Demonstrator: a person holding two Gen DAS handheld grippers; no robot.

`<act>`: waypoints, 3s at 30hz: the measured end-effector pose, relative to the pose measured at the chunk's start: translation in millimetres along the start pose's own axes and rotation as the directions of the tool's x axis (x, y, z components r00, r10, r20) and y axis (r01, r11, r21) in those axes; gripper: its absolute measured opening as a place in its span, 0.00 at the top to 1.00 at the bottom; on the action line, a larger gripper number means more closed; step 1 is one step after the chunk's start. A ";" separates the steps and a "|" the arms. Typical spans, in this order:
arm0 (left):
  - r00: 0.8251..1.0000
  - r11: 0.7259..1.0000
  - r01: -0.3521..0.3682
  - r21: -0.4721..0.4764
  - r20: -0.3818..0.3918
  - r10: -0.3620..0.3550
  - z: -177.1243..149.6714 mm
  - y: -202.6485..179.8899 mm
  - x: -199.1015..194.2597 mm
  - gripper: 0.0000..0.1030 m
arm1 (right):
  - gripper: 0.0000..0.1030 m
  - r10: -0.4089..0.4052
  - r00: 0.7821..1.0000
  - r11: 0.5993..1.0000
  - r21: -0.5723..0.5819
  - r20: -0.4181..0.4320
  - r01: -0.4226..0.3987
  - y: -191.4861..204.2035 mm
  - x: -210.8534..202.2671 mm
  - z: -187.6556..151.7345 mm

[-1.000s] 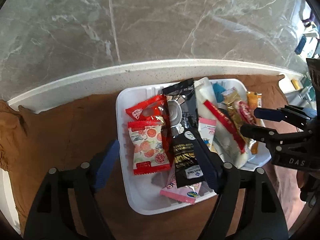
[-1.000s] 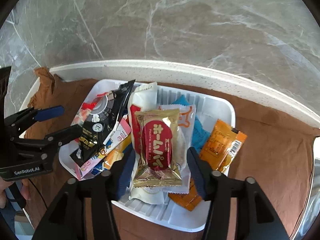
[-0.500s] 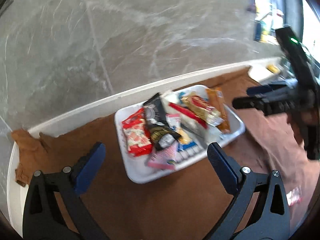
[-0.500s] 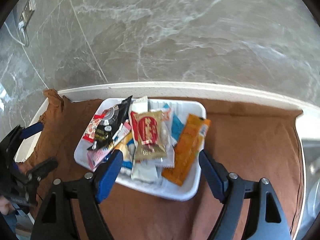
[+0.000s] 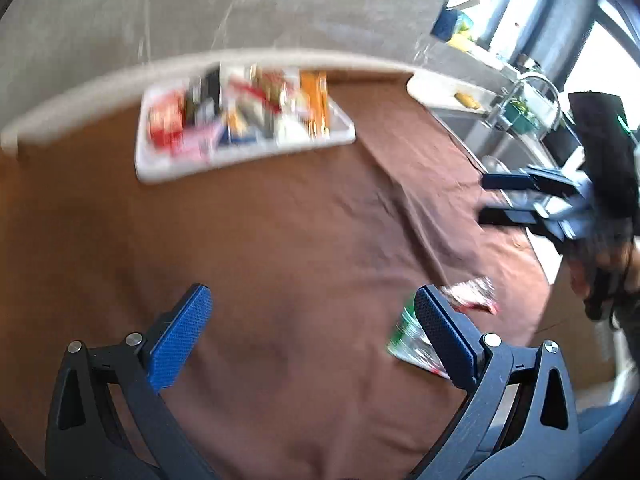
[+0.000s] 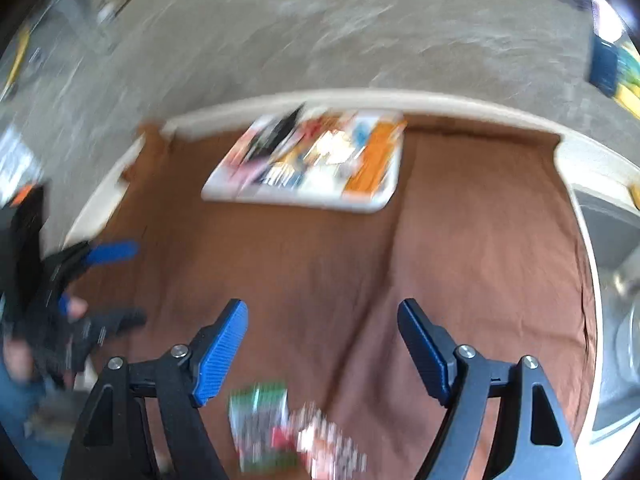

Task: Organize snacks
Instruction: 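Withdraw both tools from the tray back to the remaining snacks, then grasp the green-edged nut bag with the left tool while the right tool grasps the patterned candy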

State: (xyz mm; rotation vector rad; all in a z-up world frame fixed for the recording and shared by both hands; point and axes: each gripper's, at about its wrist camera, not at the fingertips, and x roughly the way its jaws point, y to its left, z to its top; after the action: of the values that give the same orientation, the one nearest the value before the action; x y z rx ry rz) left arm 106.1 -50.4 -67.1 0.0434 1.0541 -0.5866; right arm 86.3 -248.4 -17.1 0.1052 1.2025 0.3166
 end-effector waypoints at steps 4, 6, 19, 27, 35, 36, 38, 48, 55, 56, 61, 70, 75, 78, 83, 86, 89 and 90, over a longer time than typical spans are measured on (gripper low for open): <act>0.998 0.999 -0.020 -0.048 -0.054 0.018 -28.4 -21.1 5.3 0.00 | 0.31 0.047 0.992 0.996 -0.070 -0.113 -0.055 1.4 -6.5 -25.7; 0.997 0.996 -0.049 -0.073 -0.069 0.044 -38.8 -33.8 7.3 0.00 | 0.31 0.070 0.984 0.990 -0.108 -0.162 -0.089 -2.2 -3.0 -33.5; 0.940 0.843 -0.340 -0.417 -0.113 0.323 -82.1 -95.7 -4.9 0.00 | 0.45 0.213 0.883 0.843 -0.378 -0.419 -0.383 -7.1 53.9 -55.2; 0.921 0.807 -0.384 -0.449 -0.125 0.369 -92.1 -105.5 -13.8 0.00 | 0.46 0.172 0.867 0.799 -0.449 -0.468 -0.401 11.6 76.6 -56.8; 0.928 0.826 -0.372 -0.424 -0.151 0.340 -84.2 -109.1 7.7 0.00 | 0.54 0.122 0.872 0.773 -0.505 -0.473 -0.383 28.9 83.8 -53.9; 0.926 0.825 -0.376 -0.423 -0.154 0.343 -83.2 -109.3 9.6 0.00 | 0.58 0.119 0.874 0.774 -0.507 -0.472 -0.379 30.1 83.8 -53.5; 0.927 0.825 -0.374 -0.424 -0.151 0.343 -80.5 -109.3 12.6 0.00 | 0.63 0.116 0.875 0.779 -0.503 -0.470 -0.374 28.7 84.2 -53.4; 0.880 0.799 -0.470 -0.376 -0.273 0.389 -52.5 -118.2 65.0 0.00 | 0.64 0.123 0.902 0.817 -0.474 -0.413 -0.328 4.5 63.8 -51.5; 0.836 0.729 -0.542 -0.417 -0.358 0.417 -44.3 -115.6 87.3 0.00 | 0.64 0.145 0.908 0.813 -0.476 -0.392 -0.335 -5.7 56.7 -54.8; 0.829 0.723 -0.552 -0.415 -0.364 0.425 -42.7 -116.4 88.9 0.00 | 0.64 0.150 0.908 0.812 -0.475 -0.392 -0.339 -7.2 55.8 -54.7; 0.819 0.697 -0.570 -0.436 -0.373 0.436 -31.9 -122.3 89.0 0.00 | 0.64 0.181 0.906 0.803 -0.474 -0.382 -0.361 -19.0 48.6 -49.4; 0.826 0.715 -0.550 -0.432 -0.406 0.390 -25.8 -136.1 105.3 0.00 | 0.64 0.209 0.903 0.788 -0.482 -0.376 -0.383 -37.2 36.6 -41.5; 0.829 0.719 -0.544 -0.433 -0.412 0.378 -25.9 -132.9 116.4 0.00 | 0.64 0.209 0.903 0.792 -0.476 -0.376 -0.382 -41.0 35.2 -42.8; 0.827 0.720 -0.548 -0.426 -0.403 0.391 -25.1 -131.5 118.0 0.00 | 0.64 0.209 0.904 0.795 -0.473 -0.373 -0.379 -42.5 32.8 -44.0; 0.853 0.744 -0.503 -0.439 -0.390 0.347 -27.6 -131.5 123.3 0.18 | 0.64 0.207 0.907 0.799 -0.471 -0.367 -0.374 -45.2 29.3 -45.6; 0.865 0.746 -0.483 -0.459 -0.379 0.328 -37.5 -128.8 122.0 0.30 | 0.64 0.209 0.907 0.799 -0.470 -0.367 -0.374 -46.0 29.5 -44.7; 0.866 0.747 -0.483 -0.458 -0.377 0.328 -39.0 -127.8 119.7 0.35 | 0.64 0.212 0.905 0.798 -0.469 -0.368 -0.378 -42.9 31.1 -45.2; 0.866 0.745 -0.483 -0.460 -0.374 0.331 -40.0 -127.3 118.1 0.40 | 0.64 0.213 0.904 0.799 -0.467 -0.369 -0.379 -42.8 31.3 -45.7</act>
State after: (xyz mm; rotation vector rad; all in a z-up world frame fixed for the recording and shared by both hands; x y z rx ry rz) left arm 55.6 -197.2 -154.6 -0.1440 1.3990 0.1495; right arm 61.9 -283.8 -72.3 -0.2493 1.3571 0.9700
